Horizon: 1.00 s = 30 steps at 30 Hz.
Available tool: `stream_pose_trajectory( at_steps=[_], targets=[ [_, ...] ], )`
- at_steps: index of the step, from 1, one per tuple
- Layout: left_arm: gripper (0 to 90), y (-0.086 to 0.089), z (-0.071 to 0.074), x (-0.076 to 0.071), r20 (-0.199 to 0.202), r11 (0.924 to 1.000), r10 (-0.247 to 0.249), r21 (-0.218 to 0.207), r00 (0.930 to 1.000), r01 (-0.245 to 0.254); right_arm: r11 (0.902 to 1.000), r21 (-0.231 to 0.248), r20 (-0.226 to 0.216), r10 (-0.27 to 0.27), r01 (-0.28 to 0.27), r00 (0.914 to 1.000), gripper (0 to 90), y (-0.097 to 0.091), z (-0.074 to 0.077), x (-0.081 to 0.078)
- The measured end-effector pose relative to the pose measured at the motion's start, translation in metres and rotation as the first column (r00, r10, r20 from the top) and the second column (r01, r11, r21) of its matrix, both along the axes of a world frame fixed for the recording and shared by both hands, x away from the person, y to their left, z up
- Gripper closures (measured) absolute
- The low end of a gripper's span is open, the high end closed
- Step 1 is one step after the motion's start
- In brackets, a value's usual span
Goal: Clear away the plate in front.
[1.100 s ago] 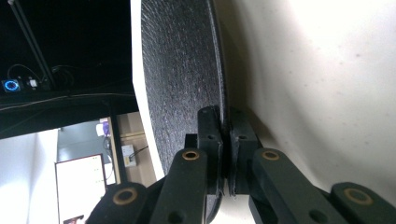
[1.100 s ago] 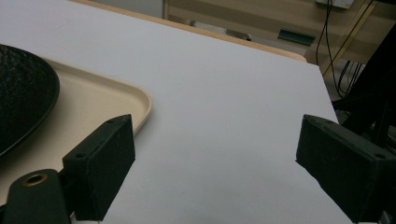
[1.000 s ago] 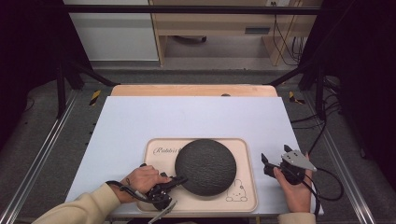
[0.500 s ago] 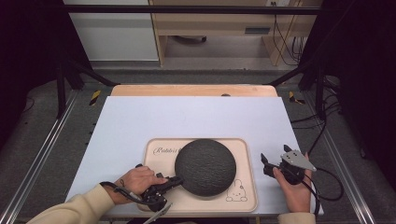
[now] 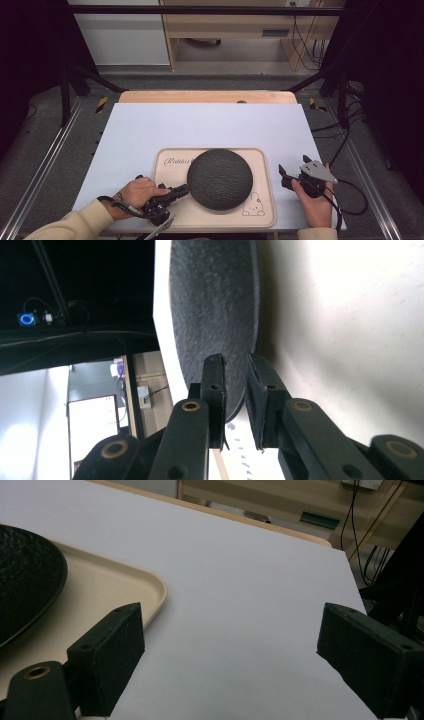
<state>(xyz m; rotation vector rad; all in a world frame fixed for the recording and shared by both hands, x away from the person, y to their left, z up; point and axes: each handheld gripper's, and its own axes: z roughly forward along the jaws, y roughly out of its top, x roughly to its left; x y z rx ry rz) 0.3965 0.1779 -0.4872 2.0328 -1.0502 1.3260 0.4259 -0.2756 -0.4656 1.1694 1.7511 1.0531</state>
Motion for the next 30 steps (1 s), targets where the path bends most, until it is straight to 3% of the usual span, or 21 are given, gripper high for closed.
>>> stream_pose_trajectory(
  at_steps=[7, 11, 18, 20, 23, 25, 28, 29, 30],
  targets=[
    [76.0, 0.002, 0.005, 0.005, -0.001, 0.9994, 0.019, -0.027, 0.9998, -0.019, 1.0, -0.004, -0.001, 0.003, -0.003, 1.0, 11.5, 0.001, 0.0, 0.0],
    [72.1, 0.001, 0.015, 0.012, 0.024, 0.9981, 0.034, -0.052, 0.9991, -0.033, 1.0, -0.007, -0.003, 0.005, -0.005, 1.0, 11.6, 0.001, 0.0, 0.001],
    [58.9, -0.002, 0.031, 0.029, 0.03, 0.9943, 0.074, -0.08, 0.9968, -0.071, 1.0, -0.006, -0.001, 0.005, -0.005, 1.0, 11.5, 0.0, 0.0, 0.0],
    [49.7, -0.005, 0.035, 0.037, 0.029, 0.9901, 0.114, -0.086, 0.9931, -0.111, 1.0, -0.003, -0.002, 0.004, -0.004, 1.0, 11.5, 0.001, 0.0, 0.0],
    [45.0, -0.007, 0.04, 0.044, 0.013, 0.9804, 0.156, -0.124, 0.9876, -0.153, 1.0, -0.007, 0.002, 0.005, -0.005, 1.0, 11.4, 0.0, 0.001, 0.0],
    [40.4, -0.009, 0.041, 0.046, 0.007, 0.9777, 0.171, -0.125, 0.9853, -0.169, 1.0, -0.002, 0.003, 0.003, -0.003, 1.0, 11.2, 0.0, 0.001, 0.0],
    [34.7, -0.013, 0.048, 0.054, -0.047, 0.9479, 0.256, -0.183, 0.9655, -0.26, 1.0, 0.001, 0.004, 0.004, -0.004, 1.0, 11.1, 0.0, 0.001, -0.001],
    [32.6, -0.015, 0.049, 0.057, -0.068, 0.9425, 0.272, -0.183, 0.9599, -0.28, 1.0, 0.0, 0.003, 0.005, -0.005, 1.0, 11.0, 0.0, 0.001, -0.001],
    [31.1, -0.016, 0.051, 0.059, -0.08, 0.9421, 0.271, -0.182, 0.9593, -0.281, 1.0, -0.001, 0.001, 0.005, -0.005, 1.0, 10.8, 0.0, 0.001, 0.0]
  ],
)
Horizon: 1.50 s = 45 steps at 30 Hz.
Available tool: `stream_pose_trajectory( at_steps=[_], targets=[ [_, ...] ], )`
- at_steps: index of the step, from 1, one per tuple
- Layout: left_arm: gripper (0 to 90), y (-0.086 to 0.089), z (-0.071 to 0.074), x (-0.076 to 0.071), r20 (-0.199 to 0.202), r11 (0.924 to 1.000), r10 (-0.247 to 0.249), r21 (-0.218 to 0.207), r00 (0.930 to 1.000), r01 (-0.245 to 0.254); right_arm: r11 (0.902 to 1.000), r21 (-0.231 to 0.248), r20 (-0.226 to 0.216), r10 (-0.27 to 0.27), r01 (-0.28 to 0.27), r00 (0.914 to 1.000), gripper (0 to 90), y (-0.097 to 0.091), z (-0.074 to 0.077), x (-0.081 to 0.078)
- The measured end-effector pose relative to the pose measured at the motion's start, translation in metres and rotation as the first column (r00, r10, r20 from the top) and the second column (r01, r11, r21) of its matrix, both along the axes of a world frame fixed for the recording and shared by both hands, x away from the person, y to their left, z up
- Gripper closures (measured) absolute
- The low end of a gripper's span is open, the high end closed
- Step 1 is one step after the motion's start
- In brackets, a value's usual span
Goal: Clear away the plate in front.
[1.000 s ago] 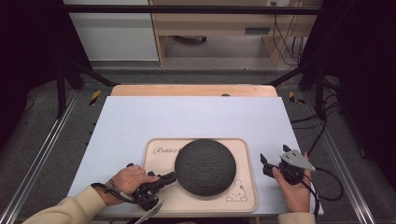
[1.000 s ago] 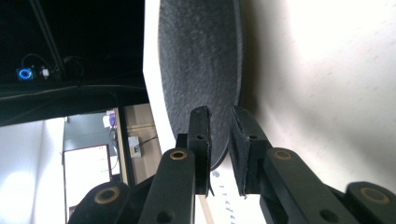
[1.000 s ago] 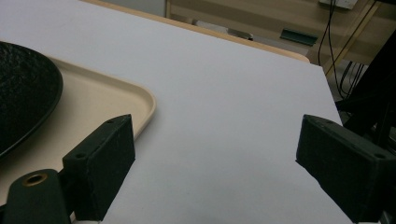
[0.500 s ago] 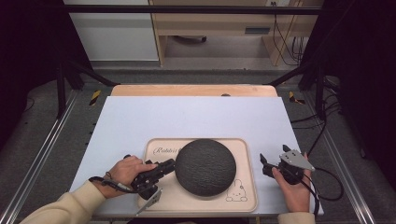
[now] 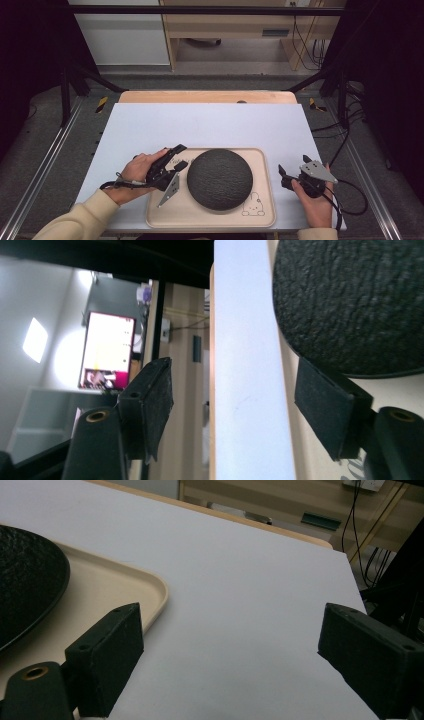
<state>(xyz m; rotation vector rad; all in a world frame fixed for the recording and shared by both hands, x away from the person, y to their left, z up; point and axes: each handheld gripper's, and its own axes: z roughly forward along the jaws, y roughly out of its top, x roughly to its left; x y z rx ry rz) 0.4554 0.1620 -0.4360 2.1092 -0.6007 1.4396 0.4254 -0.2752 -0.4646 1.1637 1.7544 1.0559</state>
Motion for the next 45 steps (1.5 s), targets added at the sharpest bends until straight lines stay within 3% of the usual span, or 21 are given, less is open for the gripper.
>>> stream_pose_trajectory(
  at_steps=[7, 12, 13, 14, 17, 20, 21, 22, 24, 25, 26, 28, 32, 34, 35, 38, 40, 42, 43, 44, 45],
  targets=[
    [26.5, -0.001, 0.013, 0.004, -0.078, 0.9886, 0.058, -0.134, 0.9953, -0.068, 1.0, 0.001, -0.003, 0.003, -0.003, 1.0, 10.4, 0.0, -0.001, 0.002],
    [23.2, -0.003, 0.031, 0.009, -0.213, 0.9614, 0.083, -0.24, 0.9735, -0.134, 0.9998, 0.019, 0.001, 0.005, -0.005, 1.0, 10.4, 0.001, 0.0, 0.002],
    [22.8, -0.003, 0.031, 0.009, -0.213, 0.9614, 0.083, -0.24, 0.9735, -0.134, 0.9998, 0.019, 0.001, 0.005, -0.005, 1.0, 10.4, 0.001, 0.0, 0.002],
    [21.8, -0.002, 0.036, 0.012, -0.283, 0.9488, 0.078, -0.273, 0.9558, -0.159, 0.9997, 0.024, 0.012, 0.006, -0.006, 0.9999, 10.4, 0.0, 0.001, 0.001],
    [21.4, -0.001, 0.043, 0.016, -0.336, 0.928, 0.071, -0.323, 0.9392, -0.185, 0.9992, 0.04, 0.015, 0.008, -0.008, 0.9999, 10.2, 0.002, 0.003, 0.001],
    [19.9, 0.001, 0.047, 0.02, -0.42, 0.9008, 0.043, -0.376, 0.9064, -0.217, 0.9998, 0.018, 0.019, 0.001, -0.002, 0.9998, 9.8, 0.003, 0.004, 0.001],
    [19.4, 0.001, 0.047, 0.02, -0.42, 0.9008, 0.043, -0.376, 0.9064, -0.217, 0.9998, 0.018, 0.019, 0.001, -0.002, 0.9998, 9.8, 0.003, 0.004, 0.001],
    [18.8, 0.002, 0.05, 0.023, -0.458, 0.8717, 0.027, -0.424, 0.8886, -0.245, 0.9993, 0.035, 0.026, 0.007, -0.008, 0.9996, 9.6, 0.004, 0.007, 0.001],
    [17.8, 0.003, 0.052, 0.024, -0.469, 0.8649, 0.024, -0.433, 0.8828, -0.253, 0.999, 0.045, 0.028, 0.006, -0.008, 0.9996, 9.5, 0.004, 0.008, 0.001],
    [17.3, 0.004, 0.055, 0.027, -0.492, 0.8485, 0.019, -0.453, 0.8705, -0.274, 0.9988, 0.049, 0.033, 0.001, -0.002, 0.9995, 9.4, 0.003, 0.012, 0.002],
    [17.2, 0.004, 0.056, 0.028, -0.5, 0.8405, 0.012, -0.464, 0.8662, -0.28, 0.9984, 0.057, 0.038, 0.0, -0.002, 0.9993, 9.4, 0.003, 0.013, 0.003],
    [16.9, 0.007, 0.059, 0.029, -0.503, 0.8247, 0.016, -0.482, 0.8639, -0.296, 0.9962, 0.087, 0.048, 0.001, -0.005, 0.9988, 9.4, 0.001, 0.018, 0.005],
    [14.8, 0.014, 0.063, 0.032, -0.533, 0.7859, 0.006, -0.521, 0.8463, -0.333, 0.9959, 0.088, 0.054, 0.015, -0.02, 0.9984, 8.9, -0.002, 0.023, 0.009],
    [14.9, 0.02, 0.063, 0.033, -0.537, 0.7459, -0.006, -0.564, 0.8434, -0.354, 0.9958, 0.087, 0.05, 0.022, -0.026, 0.9985, 8.9, -0.001, 0.024, 0.011],
    [14.8, 0.022, 0.063, 0.034, -0.539, 0.735, -0.014, -0.576, 0.842, -0.357, 0.9962, 0.082, 0.047, 0.025, -0.029, 0.9986, 8.9, -0.001, 0.025, 0.014],
    [13.3, 0.03, 0.061, 0.034, -0.547, 0.7179, 0.008, -0.58, 0.8374, -0.385, 0.9954, 0.081, 0.045, 0.048, -0.052, 0.9978, 9.0, -0.001, 0.026, 0.019],
    [12.7, 0.039, 0.058, 0.033, -0.569, 0.6991, 0.024, -0.579, 0.8223, -0.42, 0.9954, 0.072, 0.04, 0.06, -0.063, 0.9974, 9.1, -0.001, 0.027, 0.022],
    [12.4, 0.048, 0.055, 0.031, -0.586, 0.6703, 0.03, -0.589, 0.8101, -0.451, 0.9953, 0.07, 0.04, 0.064, -0.067, 0.9971, 9.2, -0.002, 0.028, 0.026],
    [12.4, 0.048, 0.055, 0.031, -0.586, 0.6703, 0.03, -0.589, 0.8101, -0.451, 0.9953, 0.07, 0.04, 0.064, -0.067, 0.9971, 9.2, -0.002, 0.028, 0.026],
    [12.0, 0.055, 0.053, 0.03, -0.595, 0.6505, 0.045, -0.592, 0.8026, -0.475, 0.9947, 0.08, 0.042, 0.061, -0.064, 0.9973, 9.1, -0.004, 0.029, 0.029],
    [11.7, 0.055, 0.053, 0.03, -0.595, 0.6505, 0.045, -0.592, 0.8026, -0.475, 0.9942, 0.087, 0.041, 0.06, -0.064, 0.9973, 9.1, -0.004, 0.029, 0.03]
  ],
)
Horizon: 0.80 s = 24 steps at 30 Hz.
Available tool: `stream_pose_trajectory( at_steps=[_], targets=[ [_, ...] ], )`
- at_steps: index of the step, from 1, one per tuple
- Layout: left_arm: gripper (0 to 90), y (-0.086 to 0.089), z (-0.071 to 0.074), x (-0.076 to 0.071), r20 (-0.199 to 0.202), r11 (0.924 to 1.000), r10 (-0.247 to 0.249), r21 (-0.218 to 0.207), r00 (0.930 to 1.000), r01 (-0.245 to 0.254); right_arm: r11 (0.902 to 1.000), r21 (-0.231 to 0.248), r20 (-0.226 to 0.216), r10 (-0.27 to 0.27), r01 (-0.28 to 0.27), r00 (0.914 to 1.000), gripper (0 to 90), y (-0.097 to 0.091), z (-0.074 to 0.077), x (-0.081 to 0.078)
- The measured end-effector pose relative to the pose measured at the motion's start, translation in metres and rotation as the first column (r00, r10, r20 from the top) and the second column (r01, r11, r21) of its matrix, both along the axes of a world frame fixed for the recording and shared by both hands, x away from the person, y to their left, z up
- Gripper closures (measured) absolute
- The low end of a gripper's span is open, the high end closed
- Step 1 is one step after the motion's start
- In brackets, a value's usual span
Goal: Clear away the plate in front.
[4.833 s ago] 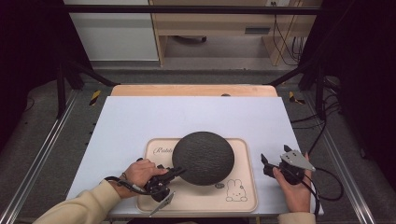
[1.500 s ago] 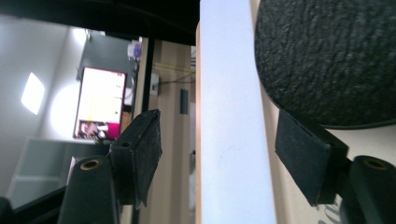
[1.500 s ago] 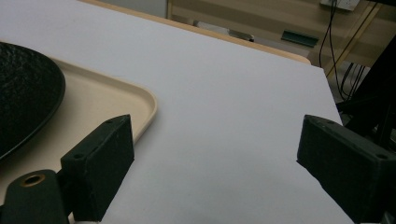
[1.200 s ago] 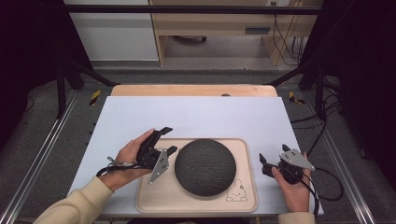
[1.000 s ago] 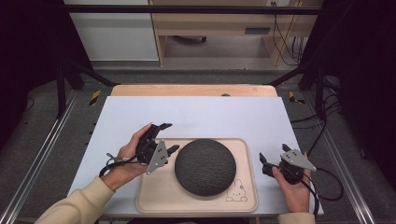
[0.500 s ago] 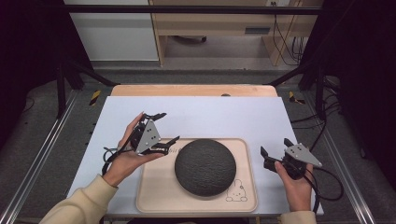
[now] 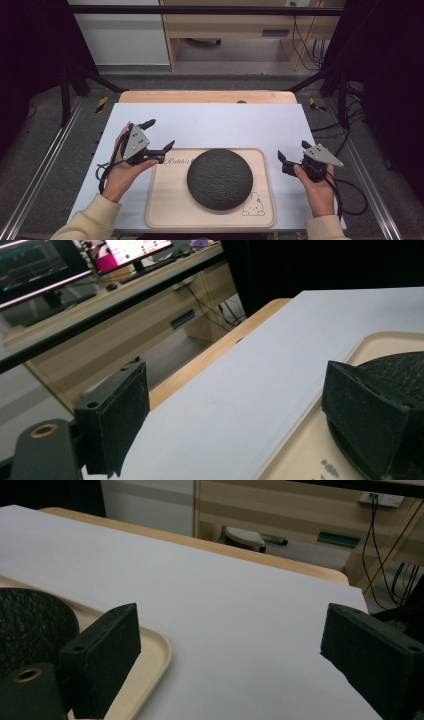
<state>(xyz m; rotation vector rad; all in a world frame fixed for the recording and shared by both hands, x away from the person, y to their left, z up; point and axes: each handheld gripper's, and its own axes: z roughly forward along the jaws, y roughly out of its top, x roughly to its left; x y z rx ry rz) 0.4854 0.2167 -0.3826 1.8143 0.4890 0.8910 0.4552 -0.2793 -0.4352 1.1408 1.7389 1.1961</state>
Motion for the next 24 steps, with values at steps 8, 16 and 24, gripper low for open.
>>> stream_pose_trajectory(
  at_steps=[8, 16, 24],
  targets=[
    [10.2, 0.05, -0.013, -0.008, -0.067, 0.9888, 0.136, -0.054, 0.9885, -0.139, 0.9996, 0.023, -0.007, 0.02, -0.02, 0.9998, 6.7, -0.001, 0.003, 0.001],
    [5.6, 0.084, -0.031, -0.011, -0.145, 0.9676, 0.196, -0.133, 0.9699, -0.215, 0.9995, 0.02, -0.009, 0.024, -0.024, 0.9997, 5.8, -0.001, 0.0, 0.001],
    [5.0, 0.097, -0.055, -0.013, -0.187, 0.9554, 0.243, -0.124, 0.9519, -0.268, 0.9994, 0.027, -0.046, 0.025, -0.024, 0.9986, 5.8, -0.002, -0.011, 0.001]
  ],
)
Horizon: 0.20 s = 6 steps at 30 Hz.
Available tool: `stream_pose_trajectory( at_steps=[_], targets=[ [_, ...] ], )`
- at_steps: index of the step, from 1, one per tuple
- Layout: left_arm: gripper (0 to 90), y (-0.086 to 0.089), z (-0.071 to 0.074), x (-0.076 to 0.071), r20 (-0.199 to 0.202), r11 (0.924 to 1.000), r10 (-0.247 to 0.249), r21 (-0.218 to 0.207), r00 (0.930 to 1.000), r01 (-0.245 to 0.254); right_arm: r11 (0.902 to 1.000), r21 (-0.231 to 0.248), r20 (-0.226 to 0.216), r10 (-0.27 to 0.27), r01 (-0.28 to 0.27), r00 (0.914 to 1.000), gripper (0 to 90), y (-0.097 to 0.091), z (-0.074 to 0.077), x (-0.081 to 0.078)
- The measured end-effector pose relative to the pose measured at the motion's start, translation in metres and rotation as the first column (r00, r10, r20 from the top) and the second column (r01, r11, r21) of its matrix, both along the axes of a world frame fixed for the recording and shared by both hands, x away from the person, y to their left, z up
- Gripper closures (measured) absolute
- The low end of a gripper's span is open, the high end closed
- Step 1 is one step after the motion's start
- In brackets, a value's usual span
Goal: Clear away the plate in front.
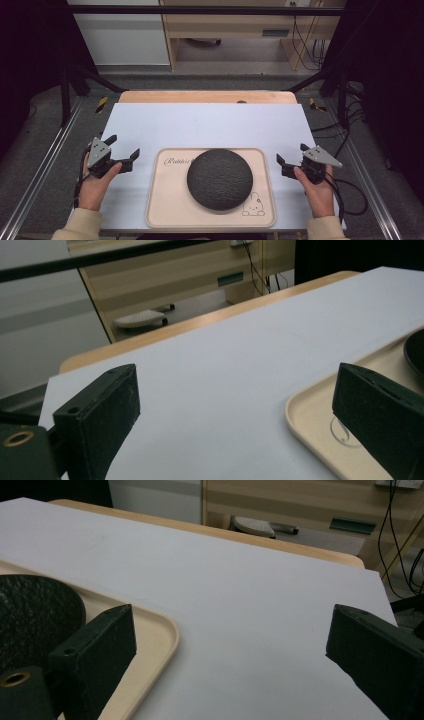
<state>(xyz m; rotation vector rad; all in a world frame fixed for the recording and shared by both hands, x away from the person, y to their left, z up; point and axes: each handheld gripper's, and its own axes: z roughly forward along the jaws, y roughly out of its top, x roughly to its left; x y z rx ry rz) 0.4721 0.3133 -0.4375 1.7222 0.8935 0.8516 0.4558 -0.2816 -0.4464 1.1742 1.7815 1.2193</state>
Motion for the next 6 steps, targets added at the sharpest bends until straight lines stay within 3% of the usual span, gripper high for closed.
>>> stream_pose_trajectory(
  at_steps=[4, 6],
  targets=[
    [5.0, 0.0014, -0.0067, -0.0071, -0.012, 0.9999, 0.014, -0.004, 0.9998, -0.014, 1.0, -0.003, -0.006, -0.001, 0.001, 1.0, 5.8, -0.0006, -0.0046, -0.0015],
    [5.0, 0.0022, -0.0062, -0.0113, -0.013, 0.9991, 0.032, -0.029, 0.9994, -0.032, 1.0, -0.003, -0.012, -0.001, 0.001, 0.9999, 5.8, -0.0001, -0.0058, -0.0016]
  ],
)
